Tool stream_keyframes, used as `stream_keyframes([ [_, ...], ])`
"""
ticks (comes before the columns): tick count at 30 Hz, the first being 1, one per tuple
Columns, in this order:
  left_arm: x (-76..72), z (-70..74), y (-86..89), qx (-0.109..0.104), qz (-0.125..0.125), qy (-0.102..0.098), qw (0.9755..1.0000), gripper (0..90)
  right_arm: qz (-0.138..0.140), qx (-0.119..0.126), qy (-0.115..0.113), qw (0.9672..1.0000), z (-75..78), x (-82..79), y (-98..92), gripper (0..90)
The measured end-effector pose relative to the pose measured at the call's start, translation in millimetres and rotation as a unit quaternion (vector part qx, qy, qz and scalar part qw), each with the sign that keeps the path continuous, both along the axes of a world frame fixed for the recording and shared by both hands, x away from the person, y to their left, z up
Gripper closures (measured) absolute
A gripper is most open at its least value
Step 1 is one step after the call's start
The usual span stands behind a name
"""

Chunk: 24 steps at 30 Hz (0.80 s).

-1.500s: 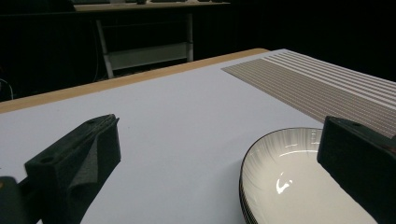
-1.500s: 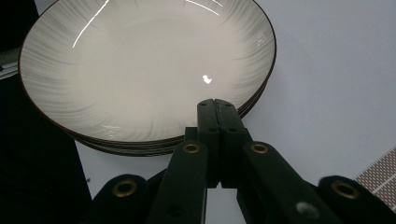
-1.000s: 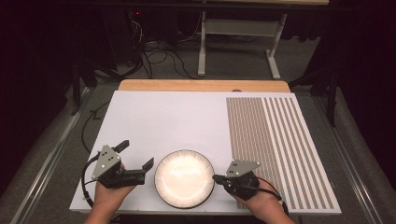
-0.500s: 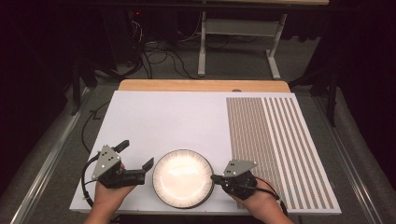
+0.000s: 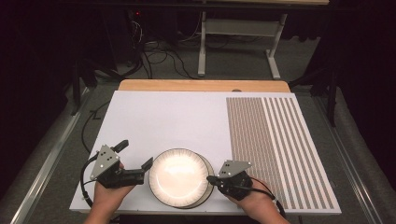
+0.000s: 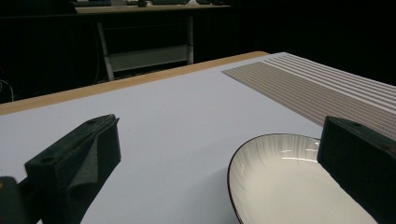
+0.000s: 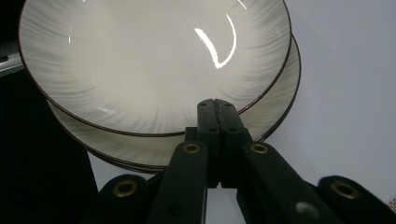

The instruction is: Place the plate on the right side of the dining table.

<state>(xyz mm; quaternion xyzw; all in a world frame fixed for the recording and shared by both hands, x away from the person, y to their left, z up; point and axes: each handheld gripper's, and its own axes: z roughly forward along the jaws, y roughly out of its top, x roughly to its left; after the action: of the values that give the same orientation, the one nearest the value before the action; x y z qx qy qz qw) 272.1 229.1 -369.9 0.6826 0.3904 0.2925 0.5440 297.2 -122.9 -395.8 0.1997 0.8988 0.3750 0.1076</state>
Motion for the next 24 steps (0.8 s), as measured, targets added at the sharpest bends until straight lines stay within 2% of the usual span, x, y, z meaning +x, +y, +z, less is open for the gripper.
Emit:
stream_keyframes([
  [5, 1.0, 0.1, 0.9, -0.007, -0.003, 0.004, 1.0000, 0.2, 0.007, 0.001, 0.005, 1.0000, -1.0, -0.4, 6.0, 90.0],
  [7, 1.3, -0.1, 0.5, -0.003, -0.003, 0.005, 1.0000, 0.2, 0.009, -0.001, 0.003, 1.0000, -1.2, -0.7, 7.9, 90.0],
  [10, 1.1, 0.4, 0.4, 0.000, -0.004, 0.004, 1.0000, 0.2, 0.010, 0.001, 0.004, 0.9999, -1.2, -0.3, 7.7, 90.0],
  [15, 1.5, 0.2, 1.4, -0.006, -0.005, 0.006, 0.9999, 0.3, 0.008, -0.001, 0.005, 1.0000, -0.9, -0.3, 8.3, 90.0],
  [24, 1.2, 0.4, 0.9, -0.006, -0.007, 0.005, 0.9999, 0.3, 0.005, 0.011, 0.012, 0.9999, -0.8, 0.0, 8.7, 90.0],
])
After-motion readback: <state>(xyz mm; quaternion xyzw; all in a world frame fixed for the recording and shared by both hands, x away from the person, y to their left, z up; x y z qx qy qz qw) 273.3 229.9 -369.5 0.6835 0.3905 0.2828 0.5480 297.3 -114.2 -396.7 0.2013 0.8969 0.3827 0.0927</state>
